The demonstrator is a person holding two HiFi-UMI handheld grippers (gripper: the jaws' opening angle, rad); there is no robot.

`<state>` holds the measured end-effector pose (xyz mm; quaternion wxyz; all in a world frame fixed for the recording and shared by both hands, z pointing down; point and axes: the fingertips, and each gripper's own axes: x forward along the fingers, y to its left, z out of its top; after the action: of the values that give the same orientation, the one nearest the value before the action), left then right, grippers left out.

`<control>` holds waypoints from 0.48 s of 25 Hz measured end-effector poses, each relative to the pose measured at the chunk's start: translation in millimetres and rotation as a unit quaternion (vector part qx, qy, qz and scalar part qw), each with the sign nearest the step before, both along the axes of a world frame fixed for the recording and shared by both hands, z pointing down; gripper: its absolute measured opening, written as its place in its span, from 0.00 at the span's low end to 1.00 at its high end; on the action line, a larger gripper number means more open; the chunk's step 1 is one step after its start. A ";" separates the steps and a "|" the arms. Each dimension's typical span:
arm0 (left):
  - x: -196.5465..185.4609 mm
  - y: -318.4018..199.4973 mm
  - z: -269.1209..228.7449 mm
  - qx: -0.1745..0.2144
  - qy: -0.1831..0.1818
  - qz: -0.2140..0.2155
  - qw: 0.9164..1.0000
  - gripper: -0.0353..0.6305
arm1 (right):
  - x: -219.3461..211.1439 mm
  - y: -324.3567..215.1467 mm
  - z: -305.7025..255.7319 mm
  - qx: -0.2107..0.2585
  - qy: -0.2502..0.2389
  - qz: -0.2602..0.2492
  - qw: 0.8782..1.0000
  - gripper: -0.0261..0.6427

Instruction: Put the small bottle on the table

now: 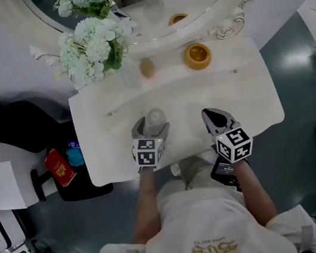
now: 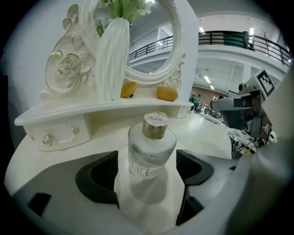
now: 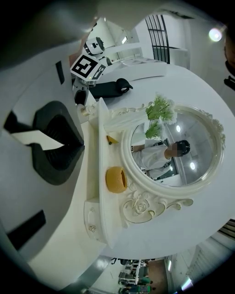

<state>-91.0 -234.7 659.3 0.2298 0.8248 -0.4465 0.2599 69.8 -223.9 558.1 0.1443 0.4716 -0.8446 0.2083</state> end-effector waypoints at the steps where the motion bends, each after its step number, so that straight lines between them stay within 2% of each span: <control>1: -2.4 2.2 -3.8 0.003 0.004 -0.006 1.000 0.67 | 0.2 2.8 -1.9 0.002 0.000 0.000 1.000 0.06; 8: -6.9 21.5 -52.2 0.044 0.029 -0.013 0.999 0.60 | -6.0 25.2 -16.9 0.021 -0.007 -0.005 1.000 0.06; 12: -8.2 32.3 -89.6 0.079 0.050 -0.013 0.996 0.51 | -11.0 39.9 -26.5 0.032 -0.012 -0.007 0.999 0.06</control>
<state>-99.3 -202.5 569.6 0.1888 0.8467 -0.4640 0.1792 58.8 -184.0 531.7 0.1208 0.4679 -0.8555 0.1861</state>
